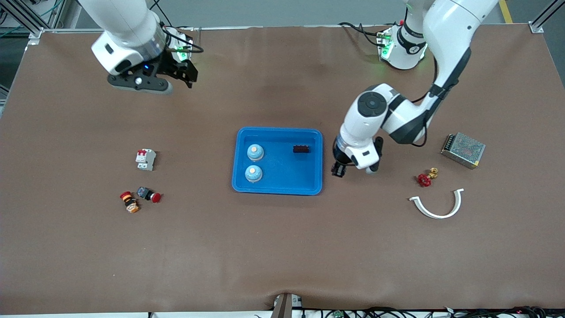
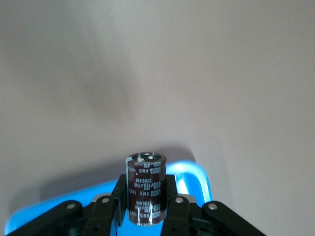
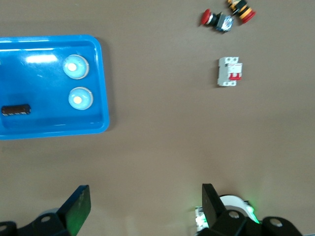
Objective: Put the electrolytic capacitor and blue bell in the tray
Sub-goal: 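Carry the capacitor to the tray with the left gripper while the right gripper retracts, then lower the capacitor into the tray and open the left gripper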
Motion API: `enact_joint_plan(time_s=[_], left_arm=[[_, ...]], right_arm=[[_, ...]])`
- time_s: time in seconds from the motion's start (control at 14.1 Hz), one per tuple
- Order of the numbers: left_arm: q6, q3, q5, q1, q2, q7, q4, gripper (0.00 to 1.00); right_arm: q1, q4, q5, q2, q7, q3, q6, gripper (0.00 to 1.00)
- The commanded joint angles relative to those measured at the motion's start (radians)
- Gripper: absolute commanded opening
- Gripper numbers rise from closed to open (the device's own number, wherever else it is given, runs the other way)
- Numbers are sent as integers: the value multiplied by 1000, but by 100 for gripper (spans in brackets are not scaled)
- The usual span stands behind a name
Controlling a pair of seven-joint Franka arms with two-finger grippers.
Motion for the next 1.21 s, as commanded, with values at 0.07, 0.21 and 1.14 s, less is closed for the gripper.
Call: enact_joint_plan(time_s=[0.07, 0.21, 1.14], left_arm=[[-71, 8, -7, -88, 62, -126, 98, 0], [-99, 14, -6, -127, 92, -166, 143, 0], [-110, 239, -7, -397, 267, -301, 326, 0]], right_arm=[[-86, -131, -37, -164, -121, 12, 12, 100], [-176, -174, -44, -227, -233, 12, 11, 100], [-628, 229, -33, 157, -600, 8, 77, 100]])
